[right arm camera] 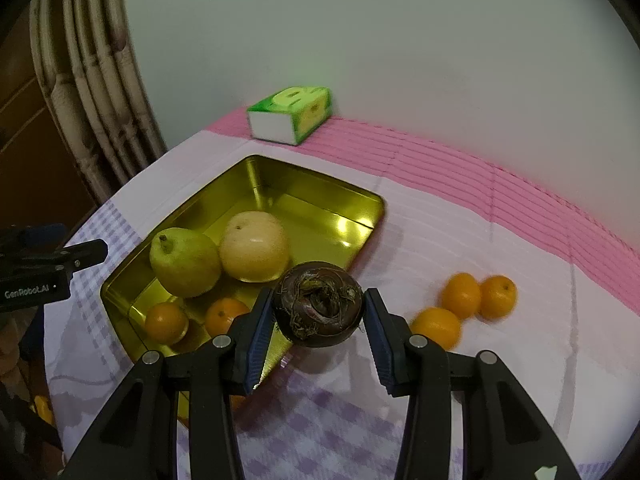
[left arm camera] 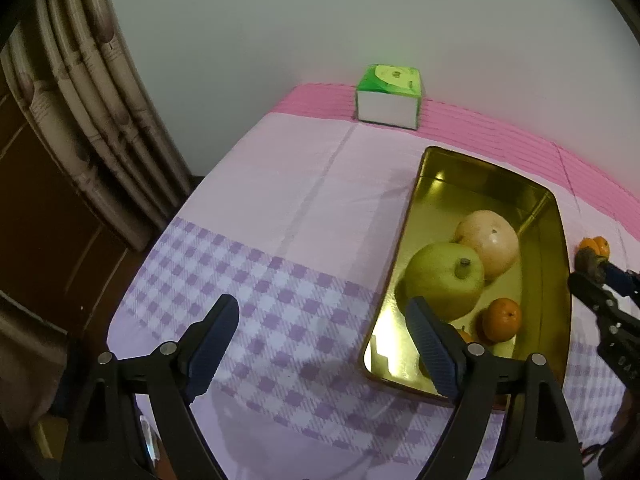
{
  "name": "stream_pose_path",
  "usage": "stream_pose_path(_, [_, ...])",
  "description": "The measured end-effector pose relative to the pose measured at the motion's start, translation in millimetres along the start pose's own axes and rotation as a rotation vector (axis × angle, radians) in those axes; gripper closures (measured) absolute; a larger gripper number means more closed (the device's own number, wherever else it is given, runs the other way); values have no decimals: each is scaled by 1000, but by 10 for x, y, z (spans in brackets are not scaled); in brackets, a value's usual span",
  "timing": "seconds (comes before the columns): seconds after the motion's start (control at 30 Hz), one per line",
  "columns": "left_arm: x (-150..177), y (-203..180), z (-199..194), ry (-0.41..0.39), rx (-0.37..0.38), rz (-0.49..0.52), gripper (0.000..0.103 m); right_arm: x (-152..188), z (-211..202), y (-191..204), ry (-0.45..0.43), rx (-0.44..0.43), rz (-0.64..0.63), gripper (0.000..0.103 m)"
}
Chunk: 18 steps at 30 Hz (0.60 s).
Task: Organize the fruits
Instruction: 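Lower the dark fruit into the tin box and open the right gripper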
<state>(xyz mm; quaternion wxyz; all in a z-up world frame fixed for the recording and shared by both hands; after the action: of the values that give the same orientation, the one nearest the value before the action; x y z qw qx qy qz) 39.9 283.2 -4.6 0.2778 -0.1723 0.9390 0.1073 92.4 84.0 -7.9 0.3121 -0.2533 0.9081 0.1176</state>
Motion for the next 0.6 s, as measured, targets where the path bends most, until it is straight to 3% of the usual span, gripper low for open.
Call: stream_pose_path(0.6, [10,63,118,43,-5,-29,17,-90,406,257,65,6,-89,61])
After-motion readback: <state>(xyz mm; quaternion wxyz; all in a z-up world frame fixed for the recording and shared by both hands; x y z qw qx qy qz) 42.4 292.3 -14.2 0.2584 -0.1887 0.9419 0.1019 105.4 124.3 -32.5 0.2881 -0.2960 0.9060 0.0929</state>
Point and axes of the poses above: each gripper's, at about its wrist camera, not at the fingertips, and z roughly the way its jaws point, y to its left, x to its underside, the point moved 1 cm from there along z, roughly the way its jaws point, and after that the axes turned 2 degrees about -x, right-handed, at the moved point
